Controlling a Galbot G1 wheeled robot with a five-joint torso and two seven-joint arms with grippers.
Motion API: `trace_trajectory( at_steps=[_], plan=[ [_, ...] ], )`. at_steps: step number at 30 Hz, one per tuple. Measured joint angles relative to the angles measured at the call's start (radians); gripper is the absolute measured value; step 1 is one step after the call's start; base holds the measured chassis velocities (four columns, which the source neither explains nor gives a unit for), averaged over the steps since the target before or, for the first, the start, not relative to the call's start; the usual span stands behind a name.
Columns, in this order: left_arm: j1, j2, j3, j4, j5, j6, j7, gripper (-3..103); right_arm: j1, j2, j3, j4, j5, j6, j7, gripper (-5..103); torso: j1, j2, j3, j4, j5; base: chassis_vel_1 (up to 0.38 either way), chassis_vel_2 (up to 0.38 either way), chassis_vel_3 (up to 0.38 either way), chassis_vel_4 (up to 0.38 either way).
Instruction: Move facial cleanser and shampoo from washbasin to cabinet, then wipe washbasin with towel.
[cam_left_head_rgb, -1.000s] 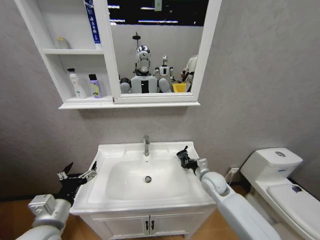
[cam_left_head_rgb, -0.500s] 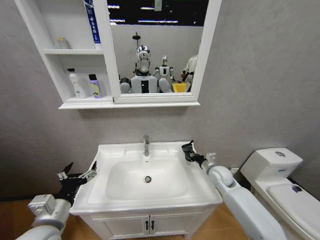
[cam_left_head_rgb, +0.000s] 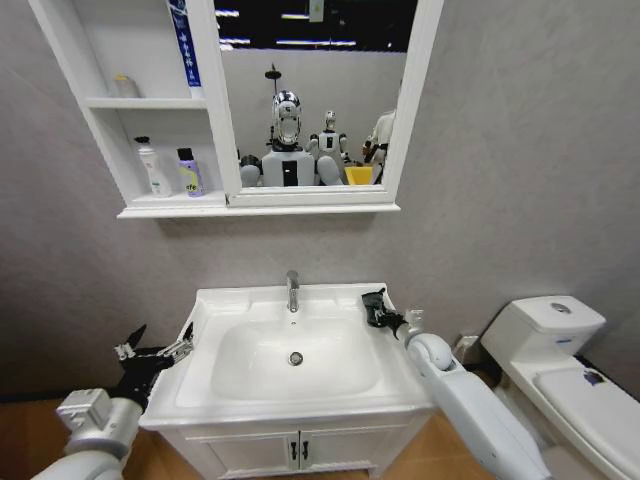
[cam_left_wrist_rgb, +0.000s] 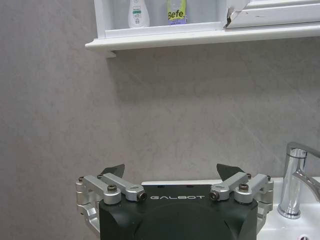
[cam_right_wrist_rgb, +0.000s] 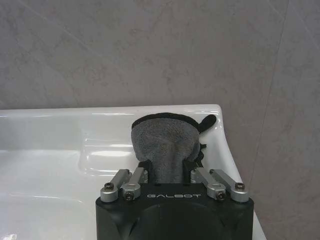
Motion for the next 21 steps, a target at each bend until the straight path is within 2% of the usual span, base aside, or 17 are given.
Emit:
trace_trajectory(
  at_steps=[3,4,6,7,9,10,13,14,16,21],
  plan=[
    [0.000,0.000,0.000,0.000,0.000,0.000,0.000,100,0.004,-0.002,-0.009,0.008,-0.004,0.000,0.005,50,0.000,0.000,0.000,0.0000,0.0000,0.000,0.000,0.000,0.000],
    [0.000,0.000,0.000,0.000,0.000,0.000,0.000,100,0.004,-0.002,-0.009,0.008,-0.004,0.000,0.005,50,0.000,0.000,0.000,0.0000,0.0000,0.000,0.000,0.000,0.000],
    [0.000,0.000,0.000,0.000,0.000,0.000,0.000,100,0.004,-0.004,-0.013,0.017,-0.008,-0.002,0.012,61,0.000,0.000,0.000,0.0000,0.0000,0.000,0.000,0.000,0.000],
    [0.000,0.000,0.000,0.000,0.000,0.000,0.000,100,0.004,-0.004,-0.013,0.017,-0.008,-0.002,0.012,61,0.000,0.000,0.000,0.0000,0.0000,0.000,0.000,0.000,0.000],
    [0.000,0.000,0.000,0.000,0.000,0.000,0.000,100,0.001,-0.007,-0.014,0.029,-0.012,-0.004,0.020,71,0.000,0.000,0.000,0.0000,0.0000,0.000,0.000,0.000,0.000],
    [0.000,0.000,0.000,0.000,0.000,0.000,0.000,100,0.001,-0.007,-0.014,0.029,-0.012,-0.004,0.020,71,0.000,0.000,0.000,0.0000,0.0000,0.000,0.000,0.000,0.000],
    [0.000,0.000,0.000,0.000,0.000,0.000,0.000,100,-0.001,-0.016,-0.012,0.036,-0.014,-0.007,0.025,88,0.000,0.000,0.000,0.0000,0.0000,0.000,0.000,0.000,0.000],
    [0.000,0.000,0.000,0.000,0.000,0.000,0.000,100,-0.001,-0.016,-0.012,0.036,-0.014,-0.007,0.025,88,0.000,0.000,0.000,0.0000,0.0000,0.000,0.000,0.000,0.000],
    [0.000,0.000,0.000,0.000,0.000,0.000,0.000,100,-0.001,-0.017,-0.007,0.036,-0.014,-0.007,0.026,97,0.000,0.000,0.000,0.0000,0.0000,0.000,0.000,0.000,0.000],
    [0.000,0.000,0.000,0.000,0.000,0.000,0.000,100,-0.002,-0.022,-0.005,0.043,-0.019,-0.007,0.027,100,0.000,0.000,0.000,0.0000,0.0000,0.000,0.000,0.000,0.000]
  ],
)
